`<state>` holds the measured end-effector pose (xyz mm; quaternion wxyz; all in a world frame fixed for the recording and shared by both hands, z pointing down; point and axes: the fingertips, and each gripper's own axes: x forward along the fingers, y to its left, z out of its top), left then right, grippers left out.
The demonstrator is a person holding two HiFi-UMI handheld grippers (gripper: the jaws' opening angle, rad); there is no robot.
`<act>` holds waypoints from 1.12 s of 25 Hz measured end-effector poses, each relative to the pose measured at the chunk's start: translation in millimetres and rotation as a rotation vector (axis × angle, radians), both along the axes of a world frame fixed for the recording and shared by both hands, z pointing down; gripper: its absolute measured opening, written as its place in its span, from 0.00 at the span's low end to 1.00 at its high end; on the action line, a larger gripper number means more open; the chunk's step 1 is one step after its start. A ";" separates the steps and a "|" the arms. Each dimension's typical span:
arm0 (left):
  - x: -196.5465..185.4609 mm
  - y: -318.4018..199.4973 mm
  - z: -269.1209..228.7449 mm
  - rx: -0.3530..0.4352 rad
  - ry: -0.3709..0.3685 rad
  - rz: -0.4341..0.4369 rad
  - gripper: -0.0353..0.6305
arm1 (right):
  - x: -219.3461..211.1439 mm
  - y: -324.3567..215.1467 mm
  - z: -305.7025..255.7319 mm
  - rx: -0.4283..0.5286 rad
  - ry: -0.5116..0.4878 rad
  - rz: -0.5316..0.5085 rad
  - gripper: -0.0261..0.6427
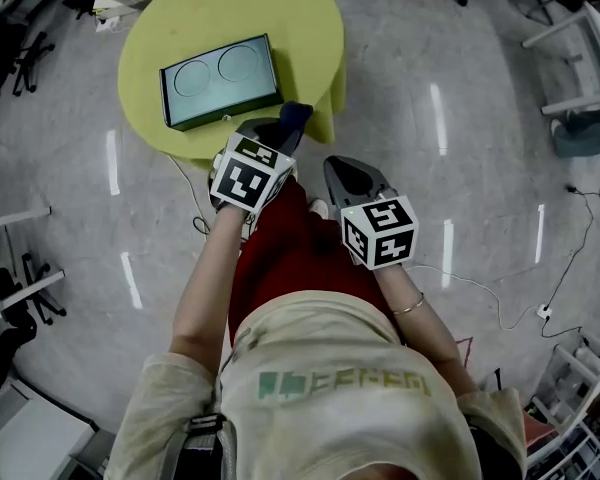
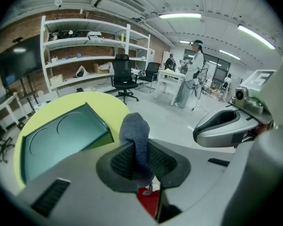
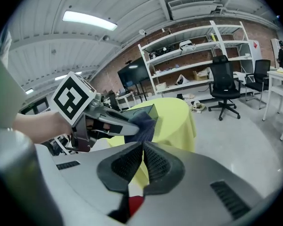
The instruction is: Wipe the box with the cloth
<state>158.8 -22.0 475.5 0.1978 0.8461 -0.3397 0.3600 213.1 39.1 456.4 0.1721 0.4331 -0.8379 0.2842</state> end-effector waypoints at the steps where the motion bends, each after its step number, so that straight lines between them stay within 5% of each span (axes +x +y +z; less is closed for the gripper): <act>1: -1.8 5.3 -1.9 0.003 0.014 -0.018 0.15 | -0.7 2.8 -0.7 0.004 -0.003 -0.006 0.10; 13: -51.3 48.9 -35.1 0.072 0.168 -0.246 0.15 | -28.5 14.6 -33.1 0.088 -0.040 -0.057 0.10; 28: -145.8 73.7 -97.6 0.338 0.280 -0.450 0.15 | -92.5 5.5 -81.4 0.205 -0.104 -0.095 0.10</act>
